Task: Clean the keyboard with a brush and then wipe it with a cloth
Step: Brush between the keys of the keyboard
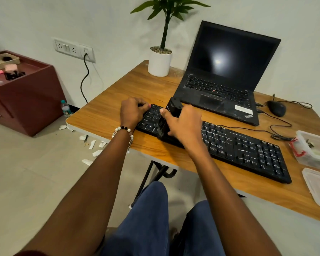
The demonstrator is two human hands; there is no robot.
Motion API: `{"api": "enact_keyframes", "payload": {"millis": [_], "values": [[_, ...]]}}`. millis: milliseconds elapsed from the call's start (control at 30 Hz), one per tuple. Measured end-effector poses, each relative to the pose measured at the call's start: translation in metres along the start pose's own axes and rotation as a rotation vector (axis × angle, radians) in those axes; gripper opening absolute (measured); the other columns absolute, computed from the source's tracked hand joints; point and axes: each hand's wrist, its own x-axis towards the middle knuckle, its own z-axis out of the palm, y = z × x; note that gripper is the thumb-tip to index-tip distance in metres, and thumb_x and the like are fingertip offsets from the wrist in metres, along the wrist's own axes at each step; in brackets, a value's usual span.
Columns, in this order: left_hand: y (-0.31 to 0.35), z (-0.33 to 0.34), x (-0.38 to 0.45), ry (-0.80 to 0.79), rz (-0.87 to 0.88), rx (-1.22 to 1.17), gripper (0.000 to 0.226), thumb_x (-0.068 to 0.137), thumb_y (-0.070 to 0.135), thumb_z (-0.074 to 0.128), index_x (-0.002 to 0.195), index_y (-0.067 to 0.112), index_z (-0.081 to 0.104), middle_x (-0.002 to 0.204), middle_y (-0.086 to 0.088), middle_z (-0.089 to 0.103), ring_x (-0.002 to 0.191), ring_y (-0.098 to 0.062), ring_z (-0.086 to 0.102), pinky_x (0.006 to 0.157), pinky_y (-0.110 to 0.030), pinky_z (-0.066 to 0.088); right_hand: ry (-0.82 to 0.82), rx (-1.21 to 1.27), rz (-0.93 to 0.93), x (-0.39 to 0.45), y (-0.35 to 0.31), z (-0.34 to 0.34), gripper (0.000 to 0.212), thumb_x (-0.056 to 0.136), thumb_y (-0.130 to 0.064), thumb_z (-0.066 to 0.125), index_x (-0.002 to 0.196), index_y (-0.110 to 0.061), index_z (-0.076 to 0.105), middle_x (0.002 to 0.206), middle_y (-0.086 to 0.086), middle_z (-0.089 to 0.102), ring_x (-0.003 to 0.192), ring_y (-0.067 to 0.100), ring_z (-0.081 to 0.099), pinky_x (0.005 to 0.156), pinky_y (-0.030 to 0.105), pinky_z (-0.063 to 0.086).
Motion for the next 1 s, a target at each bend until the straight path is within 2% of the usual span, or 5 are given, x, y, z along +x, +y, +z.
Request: {"api": "enact_keyframes", "payload": {"millis": [200, 533, 767, 933, 1000], "values": [[-0.001, 0.0, 0.001, -0.001, -0.013, 0.014, 0.015, 0.083, 0.022, 0.074, 0.09, 0.01, 0.077, 0.09, -0.004, 0.074, 0.081, -0.013, 0.066, 0.072, -0.024, 0.05, 0.042, 0.178, -0.088, 0.006, 0.003, -0.004, 0.028, 0.081, -0.053, 0.069, 0.081, -0.028, 0.056, 0.082, 0.0, 0.07, 0.066, 0.021, 0.07, 0.062, 0.042, 0.059], [0.001, 0.0, 0.001, -0.012, -0.033, 0.002, 0.012, 0.083, 0.022, 0.075, 0.089, 0.011, 0.077, 0.088, -0.004, 0.074, 0.079, -0.014, 0.067, 0.074, -0.031, 0.056, -0.177, 0.263, 0.002, 0.002, 0.003, -0.012, 0.04, 0.083, -0.041, 0.073, 0.093, -0.004, 0.063, 0.083, 0.007, 0.072, 0.054, 0.019, 0.071, 0.061, 0.048, 0.06], [0.002, -0.001, 0.0, -0.02, -0.011, 0.014, 0.012, 0.084, 0.019, 0.072, 0.087, 0.008, 0.076, 0.088, -0.005, 0.074, 0.08, -0.016, 0.068, 0.073, -0.03, 0.055, -0.095, 0.167, -0.192, 0.006, 0.002, 0.003, 0.036, 0.08, -0.044, 0.074, 0.096, -0.014, 0.062, 0.08, -0.008, 0.062, 0.074, 0.01, 0.061, 0.058, 0.012, 0.045], [0.001, -0.001, -0.001, -0.011, -0.003, 0.014, 0.011, 0.084, 0.02, 0.072, 0.084, 0.01, 0.077, 0.085, -0.003, 0.074, 0.078, -0.014, 0.068, 0.073, -0.034, 0.056, -0.267, 0.215, -0.148, 0.01, 0.007, -0.003, 0.044, 0.076, -0.048, 0.076, 0.1, -0.013, 0.063, 0.09, 0.001, 0.07, 0.08, 0.017, 0.07, 0.069, 0.04, 0.06], [0.001, -0.001, -0.001, -0.013, 0.003, 0.014, 0.011, 0.084, 0.02, 0.072, 0.085, 0.01, 0.077, 0.086, -0.003, 0.074, 0.079, -0.014, 0.068, 0.074, -0.034, 0.056, -0.217, 0.198, -0.184, 0.012, 0.006, -0.007, 0.04, 0.078, -0.046, 0.076, 0.097, -0.013, 0.064, 0.087, 0.001, 0.07, 0.077, 0.015, 0.068, 0.067, 0.034, 0.058]]}}
